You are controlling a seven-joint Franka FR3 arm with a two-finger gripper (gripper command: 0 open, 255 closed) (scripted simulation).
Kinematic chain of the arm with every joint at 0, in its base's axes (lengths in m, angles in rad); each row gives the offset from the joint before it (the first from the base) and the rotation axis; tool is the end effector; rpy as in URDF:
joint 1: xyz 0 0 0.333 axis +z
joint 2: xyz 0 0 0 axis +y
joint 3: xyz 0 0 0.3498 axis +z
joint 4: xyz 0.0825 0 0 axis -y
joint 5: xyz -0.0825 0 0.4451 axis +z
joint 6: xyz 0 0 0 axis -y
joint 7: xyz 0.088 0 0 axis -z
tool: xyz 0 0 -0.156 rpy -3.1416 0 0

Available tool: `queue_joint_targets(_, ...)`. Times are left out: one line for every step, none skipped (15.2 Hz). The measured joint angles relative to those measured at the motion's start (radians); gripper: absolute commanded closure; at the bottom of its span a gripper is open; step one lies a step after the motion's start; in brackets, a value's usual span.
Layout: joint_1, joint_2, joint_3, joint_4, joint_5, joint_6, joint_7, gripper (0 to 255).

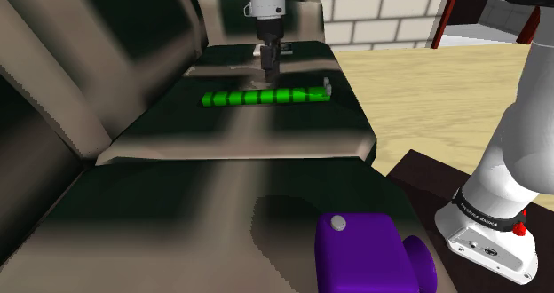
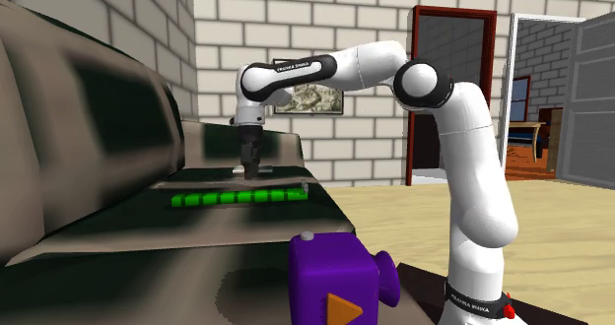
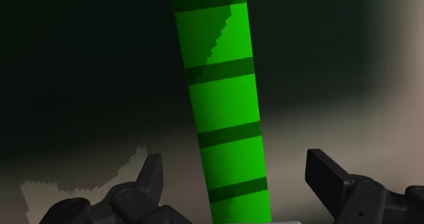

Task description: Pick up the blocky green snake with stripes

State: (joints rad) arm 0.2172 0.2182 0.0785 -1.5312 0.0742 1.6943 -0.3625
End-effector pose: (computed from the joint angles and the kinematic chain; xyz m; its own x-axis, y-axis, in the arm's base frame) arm 0.6564 0.2068 0.4991 0.7979 0.6024 -0.0195 0.5977 -0.7950 -0.1035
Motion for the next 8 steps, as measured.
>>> queue_joint_targets(0.009, 0.033, 0.007, 0.029, -0.004, -0.005, -0.005, 0)
queue_joint_targets(0.015, 0.065, 0.012, 0.068, -0.008, -0.018, -0.011, 0)
queue_joint_targets(0.020, 0.081, 0.015, 0.083, -0.010, -0.019, -0.010, 0)
queue_joint_targets(0.023, 0.090, 0.017, 0.086, -0.011, -0.014, -0.010, 0)
queue_joint_targets(0.024, 0.099, 0.018, 0.085, -0.012, -0.005, -0.011, 0)
queue_joint_targets(0.023, 0.106, 0.017, 0.081, -0.013, 0.005, -0.014, 0)
queue_joint_targets(0.024, 0.105, 0.018, 0.067, -0.013, 0.018, -0.014, 0)
queue_joint_targets(0.023, 0.100, 0.017, 0.045, -0.012, 0.034, -0.016, 0)
